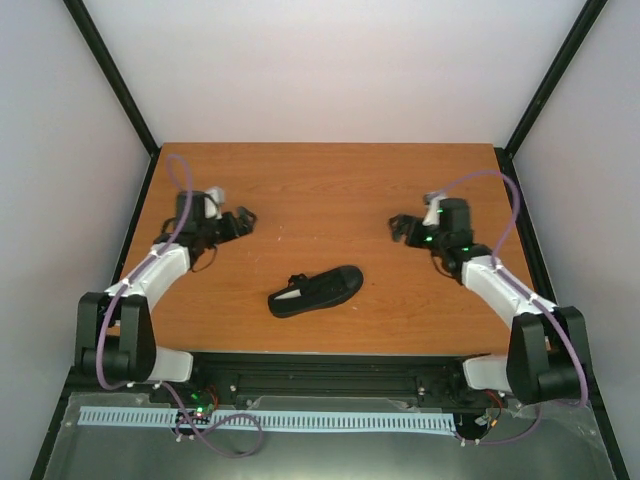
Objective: Tie the shoes
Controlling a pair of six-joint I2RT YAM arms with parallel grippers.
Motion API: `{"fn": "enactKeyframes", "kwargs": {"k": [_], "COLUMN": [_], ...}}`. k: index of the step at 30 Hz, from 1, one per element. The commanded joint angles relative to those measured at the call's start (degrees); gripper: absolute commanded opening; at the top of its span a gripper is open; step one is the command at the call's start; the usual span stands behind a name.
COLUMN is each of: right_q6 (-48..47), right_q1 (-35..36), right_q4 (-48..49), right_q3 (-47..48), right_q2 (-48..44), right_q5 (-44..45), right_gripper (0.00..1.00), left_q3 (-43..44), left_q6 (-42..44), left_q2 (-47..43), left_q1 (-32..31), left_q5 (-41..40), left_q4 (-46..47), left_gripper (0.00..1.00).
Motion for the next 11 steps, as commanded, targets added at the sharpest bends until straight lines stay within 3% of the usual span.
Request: {"fn": "enactKeyframes", "kwargs": {"k": [1, 3, 5, 7, 11], "right_q6": [0.1, 1.1, 0.5, -1.9, -3.3], "right_q1": [-15.3, -22.1, -24.1, -24.3, -24.3], "right_q4": [4.9, 8.4, 11.8, 15.3, 24.0], "right_q3": [-1.2, -4.5, -9.0, -12.7, -18.9], "right_q2": [-2.2, -5.1, -8.3, -10.7, -12.0], "right_q5": [-1.1, 1.8, 9.1, 16.1, 24.0], "right_gripper": [1.0, 1.0, 1.0, 1.0, 1.0], "left_q3": [-0.8, -3.6, -6.5, -9.2, -13.1], "left_q6": [-3.0, -4.0, -3.5, -1.8, 0.4], "left_q2": [-0.2, -2.0, -4.6, -6.8, -5.7], "left_q1": [14.3, 20.0, 22.9, 23.1, 23.1], "left_q5": [3.1, 1.8, -3.4, -11.4, -16.0], "left_q4": [6.9, 9.0, 10.1, 11.8, 17.5], "left_gripper": [1.0, 1.0, 1.0, 1.0, 1.0]}}
